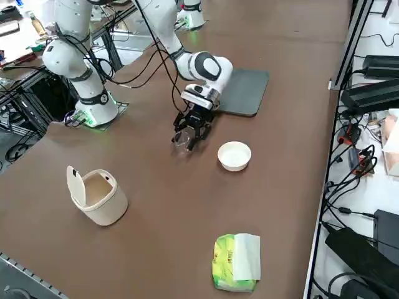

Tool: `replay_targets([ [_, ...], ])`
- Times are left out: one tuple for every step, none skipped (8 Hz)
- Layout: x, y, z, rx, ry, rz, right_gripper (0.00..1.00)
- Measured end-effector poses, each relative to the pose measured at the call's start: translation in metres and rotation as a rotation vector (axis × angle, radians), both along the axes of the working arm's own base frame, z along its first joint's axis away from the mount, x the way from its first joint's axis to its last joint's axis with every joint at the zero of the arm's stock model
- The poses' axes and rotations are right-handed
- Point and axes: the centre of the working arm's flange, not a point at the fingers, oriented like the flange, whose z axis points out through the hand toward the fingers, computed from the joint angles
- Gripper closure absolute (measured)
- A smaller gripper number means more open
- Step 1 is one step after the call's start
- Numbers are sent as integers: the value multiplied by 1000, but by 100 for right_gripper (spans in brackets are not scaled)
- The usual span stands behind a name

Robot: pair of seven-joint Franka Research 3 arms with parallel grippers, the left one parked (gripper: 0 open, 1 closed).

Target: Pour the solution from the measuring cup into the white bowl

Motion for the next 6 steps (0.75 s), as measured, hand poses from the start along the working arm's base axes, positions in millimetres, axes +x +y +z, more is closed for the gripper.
replay_targets([
  [0,0,-1,-1,2,0,27],
  [-2,-1,-5,-3,8,-1,27],
  [-4,-1,-12,-8,13,-4,27],
  [-6,-2,-20,-13,14,-8,27],
  [-9,-2,-26,-17,16,-12,27],
  [-9,-2,-29,-23,14,-14,27],
])
